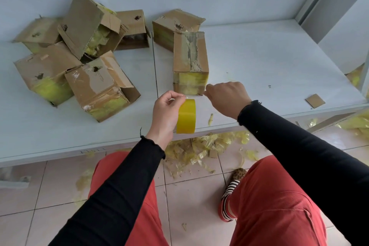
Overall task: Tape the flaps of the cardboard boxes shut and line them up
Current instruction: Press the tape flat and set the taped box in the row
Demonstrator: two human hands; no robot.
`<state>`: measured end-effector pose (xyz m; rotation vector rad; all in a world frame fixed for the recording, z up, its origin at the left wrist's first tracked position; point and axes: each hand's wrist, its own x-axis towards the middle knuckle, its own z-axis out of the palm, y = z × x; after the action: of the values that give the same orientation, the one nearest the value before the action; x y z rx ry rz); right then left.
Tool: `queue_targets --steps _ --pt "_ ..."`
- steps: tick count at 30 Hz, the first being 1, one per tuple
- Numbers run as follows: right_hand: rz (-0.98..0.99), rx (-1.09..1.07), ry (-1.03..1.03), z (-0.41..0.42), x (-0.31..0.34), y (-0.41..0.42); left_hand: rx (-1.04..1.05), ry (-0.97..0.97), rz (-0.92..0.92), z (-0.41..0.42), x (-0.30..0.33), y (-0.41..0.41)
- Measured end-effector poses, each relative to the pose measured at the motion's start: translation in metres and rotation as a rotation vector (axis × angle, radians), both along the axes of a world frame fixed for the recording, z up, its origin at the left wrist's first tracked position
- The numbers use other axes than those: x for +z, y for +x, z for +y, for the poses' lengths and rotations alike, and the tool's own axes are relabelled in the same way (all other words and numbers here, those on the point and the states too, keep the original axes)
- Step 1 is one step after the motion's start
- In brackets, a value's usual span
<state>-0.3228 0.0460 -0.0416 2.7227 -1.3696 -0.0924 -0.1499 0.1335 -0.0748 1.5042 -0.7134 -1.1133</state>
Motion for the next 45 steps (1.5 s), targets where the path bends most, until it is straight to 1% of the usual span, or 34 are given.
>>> queue_targets --steps 2,5,6,7,9,12,14,15,17,20,23,25,26,28,29,31,33,35,36,38,39,41,43,45 --pt "-0.082 -0.03 0.009 -0.005 0.001 -0.013 -0.005 0.007 0.0 0.0 -0.001 0.002" --pt "-0.4 0.005 -0.007 -0.002 0.008 -0.014 -0.014 0.012 0.043 -0.001 0.0 0.003" --pt "-0.461 0.033 -0.001 -0.001 0.011 -0.009 -0.016 0.008 0.042 -0.002 0.001 0.002" --pt "-0.468 0.054 0.012 0.0 0.012 -0.005 -0.017 0.003 0.021 -0.002 0.003 0.003" --pt "-0.426 0.054 0.031 0.0 0.011 0.001 -0.049 -0.007 -0.079 -0.003 0.007 0.007" --pt "-0.443 0.005 0.062 0.002 0.01 0.003 -0.204 0.038 -0.257 -0.001 0.013 0.013" --pt "-0.438 0.023 0.101 0.001 0.009 0.001 -0.3 0.058 -0.314 0.004 0.018 0.011" --pt "-0.463 0.041 0.14 0.001 0.009 -0.001 -0.324 0.039 -0.315 0.007 0.02 0.008" --pt "-0.61 0.049 0.237 0.005 0.011 -0.007 -0.34 -0.049 -0.271 0.015 0.025 0.004" --pt "-0.886 -0.089 0.416 0.014 0.016 -0.023 -0.366 -0.134 -0.223 0.022 0.031 0.0" --pt "-1.079 -0.186 0.66 0.03 0.019 -0.036 -0.395 -0.149 -0.228 0.023 0.035 -0.009" --pt "-1.099 -0.17 0.767 0.04 0.023 -0.04 -0.403 -0.156 -0.222 0.022 0.038 -0.018" --pt "-1.069 -0.126 0.752 0.044 0.024 -0.041 -0.411 -0.162 -0.22 0.021 0.04 -0.022" --pt "-0.991 -0.037 0.632 0.047 0.025 -0.043 -0.429 -0.176 -0.219 0.02 0.042 -0.029" --pt "-0.975 -0.026 0.577 0.047 0.024 -0.043 -0.437 -0.176 -0.21 0.019 0.044 -0.032" --pt "-1.005 -0.055 0.55 0.045 0.021 -0.046 -0.455 -0.158 -0.207 0.017 0.044 -0.037" --pt "-1.065 -0.115 0.578 0.042 0.018 -0.053 -0.501 -0.131 -0.235 0.013 0.042 -0.043" --pt "-1.101 -0.189 0.57 0.035 0.014 -0.062 -0.547 -0.142 -0.321 0.008 0.038 -0.053" --pt "-1.108 -0.232 0.557 0.03 0.011 -0.067 -0.552 -0.159 -0.43 0.003 0.034 -0.06" --pt "-1.145 -0.339 0.549 0.017 0.003 -0.078 -0.515 -0.214 -0.722 -0.008 0.027 -0.077" --pt "-1.173 -0.398 0.556 0.009 -0.002 -0.085 -0.488 -0.259 -0.818 -0.013 0.025 -0.088" --pt "-1.243 -0.529 0.57 -0.008 -0.012 -0.097 -0.498 -0.349 -0.931 -0.024 0.018 -0.11" --pt "-1.299 -0.667 0.549 -0.024 -0.021 -0.112 -0.607 -0.379 -1.041 -0.034 0.01 -0.128" --pt "-1.313 -0.764 0.517 -0.038 -0.028 -0.124 -0.783 -0.347 -1.196 -0.038 0.0 -0.136"
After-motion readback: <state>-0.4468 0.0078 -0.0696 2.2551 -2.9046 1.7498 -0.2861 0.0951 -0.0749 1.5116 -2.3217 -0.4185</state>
